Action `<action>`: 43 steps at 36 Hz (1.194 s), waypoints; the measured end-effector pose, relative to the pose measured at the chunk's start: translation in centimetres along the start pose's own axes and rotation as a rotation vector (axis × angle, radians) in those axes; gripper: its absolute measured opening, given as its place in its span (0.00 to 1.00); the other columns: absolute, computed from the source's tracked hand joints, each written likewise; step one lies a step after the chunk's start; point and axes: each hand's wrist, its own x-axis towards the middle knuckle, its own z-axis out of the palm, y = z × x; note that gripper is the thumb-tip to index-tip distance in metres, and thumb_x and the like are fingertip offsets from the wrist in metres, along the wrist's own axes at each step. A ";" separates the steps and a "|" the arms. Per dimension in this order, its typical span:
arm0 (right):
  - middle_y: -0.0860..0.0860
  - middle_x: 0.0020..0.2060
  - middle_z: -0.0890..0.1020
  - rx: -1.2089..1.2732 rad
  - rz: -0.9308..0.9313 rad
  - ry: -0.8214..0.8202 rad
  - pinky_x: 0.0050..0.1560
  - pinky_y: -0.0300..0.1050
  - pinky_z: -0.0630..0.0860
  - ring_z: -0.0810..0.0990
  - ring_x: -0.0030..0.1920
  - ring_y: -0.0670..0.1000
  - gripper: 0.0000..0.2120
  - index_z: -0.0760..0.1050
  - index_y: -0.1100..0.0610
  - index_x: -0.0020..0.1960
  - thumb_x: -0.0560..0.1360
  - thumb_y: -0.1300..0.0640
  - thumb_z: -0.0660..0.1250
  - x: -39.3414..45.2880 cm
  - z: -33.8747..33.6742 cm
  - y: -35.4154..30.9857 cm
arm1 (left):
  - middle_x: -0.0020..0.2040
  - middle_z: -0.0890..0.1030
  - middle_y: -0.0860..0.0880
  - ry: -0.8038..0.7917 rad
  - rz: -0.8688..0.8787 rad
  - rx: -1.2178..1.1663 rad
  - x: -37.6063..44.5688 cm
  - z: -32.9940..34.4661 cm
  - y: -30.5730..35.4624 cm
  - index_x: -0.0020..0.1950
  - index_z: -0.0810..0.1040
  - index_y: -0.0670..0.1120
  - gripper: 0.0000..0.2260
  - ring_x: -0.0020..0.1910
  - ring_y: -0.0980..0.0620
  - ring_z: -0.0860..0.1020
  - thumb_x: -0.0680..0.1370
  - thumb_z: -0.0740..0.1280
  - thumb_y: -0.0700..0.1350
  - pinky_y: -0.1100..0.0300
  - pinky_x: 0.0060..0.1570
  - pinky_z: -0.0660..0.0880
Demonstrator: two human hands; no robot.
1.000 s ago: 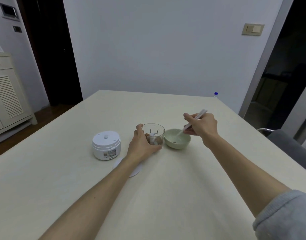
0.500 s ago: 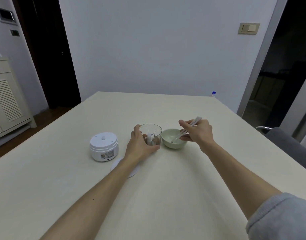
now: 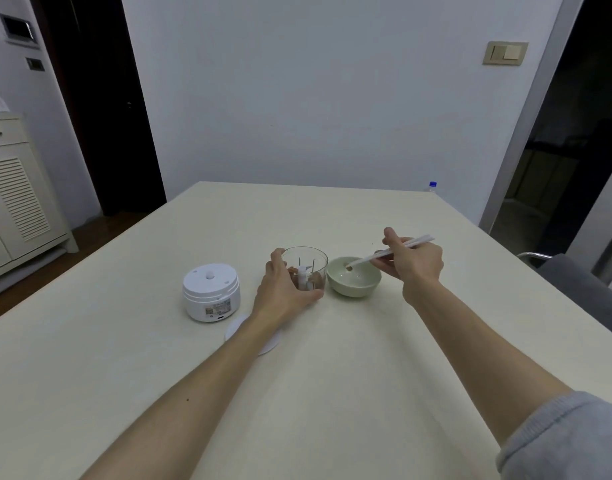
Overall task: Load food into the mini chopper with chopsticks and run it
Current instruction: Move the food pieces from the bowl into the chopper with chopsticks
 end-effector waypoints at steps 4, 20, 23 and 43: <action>0.60 0.36 0.87 0.118 0.037 -0.054 0.46 0.50 0.85 0.87 0.34 0.59 0.11 0.84 0.62 0.43 0.71 0.54 0.77 -0.2 1.0 -1.4 | 0.70 0.67 0.46 0.001 0.004 0.000 0.0 0.0 0.0 0.76 0.54 0.49 0.45 0.65 0.47 0.72 0.67 0.78 0.51 0.55 0.62 0.69; 0.64 0.38 0.85 -0.117 -0.167 -0.332 0.36 0.50 0.85 0.87 0.32 0.58 0.13 0.81 0.64 0.43 0.72 0.54 0.77 -4.4 7.8 -1.4 | 0.67 0.69 0.48 -0.017 0.017 -0.036 0.4 -0.2 -0.7 0.76 0.54 0.49 0.48 0.60 0.50 0.74 0.65 0.80 0.52 0.59 0.54 0.68; 0.64 0.39 0.85 -0.130 -0.172 -0.344 0.36 0.49 0.85 0.87 0.33 0.59 0.11 0.81 0.62 0.42 0.72 0.55 0.78 -4.4 7.6 -1.5 | 0.67 0.68 0.49 -0.016 0.020 -0.038 0.4 -0.2 -0.7 0.76 0.54 0.50 0.47 0.57 0.52 0.73 0.65 0.80 0.52 0.60 0.53 0.67; 0.61 0.43 0.86 -0.900 -0.760 -0.325 0.50 0.51 0.74 0.79 0.47 0.64 0.15 0.81 0.64 0.53 0.83 0.55 0.60 -1.2 1.9 0.5 | 0.70 0.66 0.46 0.021 0.012 -0.010 0.3 0.3 -0.1 0.76 0.54 0.48 0.46 0.64 0.46 0.73 0.67 0.78 0.50 0.55 0.59 0.71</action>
